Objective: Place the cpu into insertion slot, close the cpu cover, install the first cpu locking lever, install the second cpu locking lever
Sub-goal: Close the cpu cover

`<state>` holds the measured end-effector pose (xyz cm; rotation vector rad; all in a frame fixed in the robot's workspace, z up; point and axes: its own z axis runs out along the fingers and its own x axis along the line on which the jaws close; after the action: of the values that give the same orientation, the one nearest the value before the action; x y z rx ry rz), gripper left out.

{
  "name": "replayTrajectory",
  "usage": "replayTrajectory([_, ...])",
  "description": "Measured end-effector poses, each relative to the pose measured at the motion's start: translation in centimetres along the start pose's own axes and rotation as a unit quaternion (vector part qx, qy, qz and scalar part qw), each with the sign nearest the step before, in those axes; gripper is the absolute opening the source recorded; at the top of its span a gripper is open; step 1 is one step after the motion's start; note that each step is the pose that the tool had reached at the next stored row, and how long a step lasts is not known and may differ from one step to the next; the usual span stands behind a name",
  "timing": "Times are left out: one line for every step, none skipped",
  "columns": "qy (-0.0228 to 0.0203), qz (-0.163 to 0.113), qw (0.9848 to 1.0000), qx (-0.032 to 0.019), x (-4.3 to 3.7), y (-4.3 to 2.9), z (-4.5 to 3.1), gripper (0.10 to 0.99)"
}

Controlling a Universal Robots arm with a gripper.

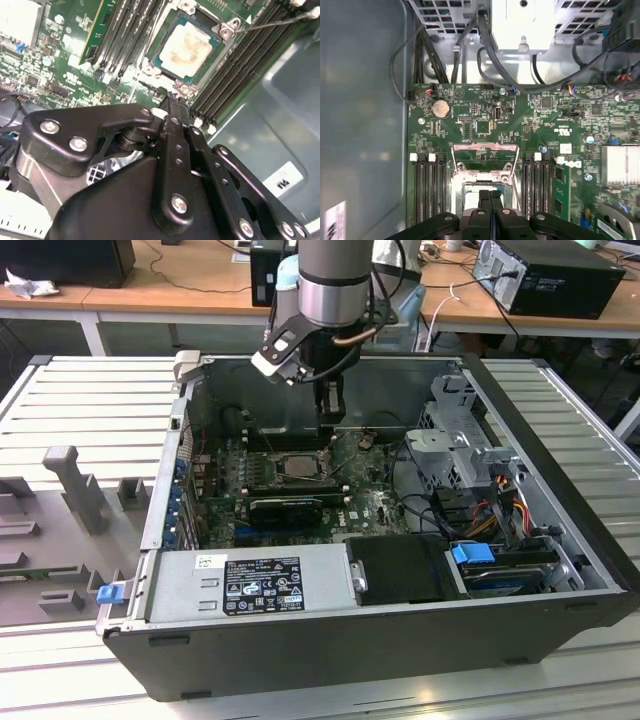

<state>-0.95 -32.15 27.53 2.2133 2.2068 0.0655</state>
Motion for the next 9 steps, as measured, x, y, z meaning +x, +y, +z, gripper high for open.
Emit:
replayTrajectory([0.0000,0.000,1.0000,0.0005,0.00,0.03,-0.10,0.106])
replayTrajectory([0.0002,0.000,1.0000,0.0013,0.01,0.15,-0.09,0.106])
replayTrajectory([0.0006,0.000,1.0000,0.0039,0.00,0.60,-0.08,0.106])
replayTrajectory([0.0032,0.000,0.9999,0.0099,0.00,1.51,-0.05,0.106])
replayTrajectory([0.0058,0.000,0.9999,0.0124,0.00,1.95,-0.02,0.106])
replayTrajectory([0.0081,0.000,0.9999,0.0129,0.01,2.16,0.00,0.106])
replayTrajectory([0.0090,0.000,0.9999,0.0131,0.01,2.29,0.00,0.106])
replayTrajectory([0.0120,-0.003,0.9998,0.0133,0.01,2.57,0.02,0.106])
replayTrajectory([0.0137,-0.004,0.9998,0.0133,0.01,2.71,0.02,0.106])
